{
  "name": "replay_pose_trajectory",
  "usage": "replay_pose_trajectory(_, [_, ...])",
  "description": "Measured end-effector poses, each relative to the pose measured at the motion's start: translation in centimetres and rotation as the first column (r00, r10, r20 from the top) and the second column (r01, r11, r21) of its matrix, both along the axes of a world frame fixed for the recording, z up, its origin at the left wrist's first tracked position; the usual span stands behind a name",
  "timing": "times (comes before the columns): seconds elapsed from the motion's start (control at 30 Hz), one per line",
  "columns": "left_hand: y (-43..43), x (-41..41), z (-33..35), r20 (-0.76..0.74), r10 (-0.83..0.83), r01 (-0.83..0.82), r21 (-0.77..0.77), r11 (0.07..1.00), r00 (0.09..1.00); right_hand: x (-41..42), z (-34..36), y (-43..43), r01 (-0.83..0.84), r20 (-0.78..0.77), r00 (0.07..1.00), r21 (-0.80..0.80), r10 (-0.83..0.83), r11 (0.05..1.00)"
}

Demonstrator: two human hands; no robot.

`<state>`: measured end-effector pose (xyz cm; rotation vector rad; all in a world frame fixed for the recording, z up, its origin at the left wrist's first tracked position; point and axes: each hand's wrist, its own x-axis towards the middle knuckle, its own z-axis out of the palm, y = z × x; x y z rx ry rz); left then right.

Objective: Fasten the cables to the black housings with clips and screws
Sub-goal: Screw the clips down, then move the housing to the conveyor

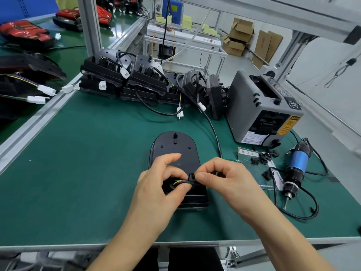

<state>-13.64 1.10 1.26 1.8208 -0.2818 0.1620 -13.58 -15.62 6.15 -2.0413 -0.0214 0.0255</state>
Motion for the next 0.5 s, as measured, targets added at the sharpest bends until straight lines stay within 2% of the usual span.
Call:
replay_pose_trajectory(0.2, [0.0, -0.1, -0.2, 0.040, 0.003, -0.004, 0.032, 0.999, 0.999, 0.5, 0.7, 0.2, -0.037, -0.098, 0.995, -0.017, 0.035, 0.999])
replay_pose_trajectory(0.4, [-0.3, -0.3, 0.0, 0.084, 0.002, -0.008, 0.080, 0.997, 0.996, 1.5, 1.4, 0.5, -0.116, -0.170, 0.982, -0.180, 0.085, 0.977])
replay_pose_trajectory(0.5, [0.3, -0.1, 0.0, 0.068, -0.029, 0.027, 0.026, 0.999, 0.997, 1.7, 1.4, 0.5, -0.145, -0.180, 0.978, -0.241, 0.102, 0.960])
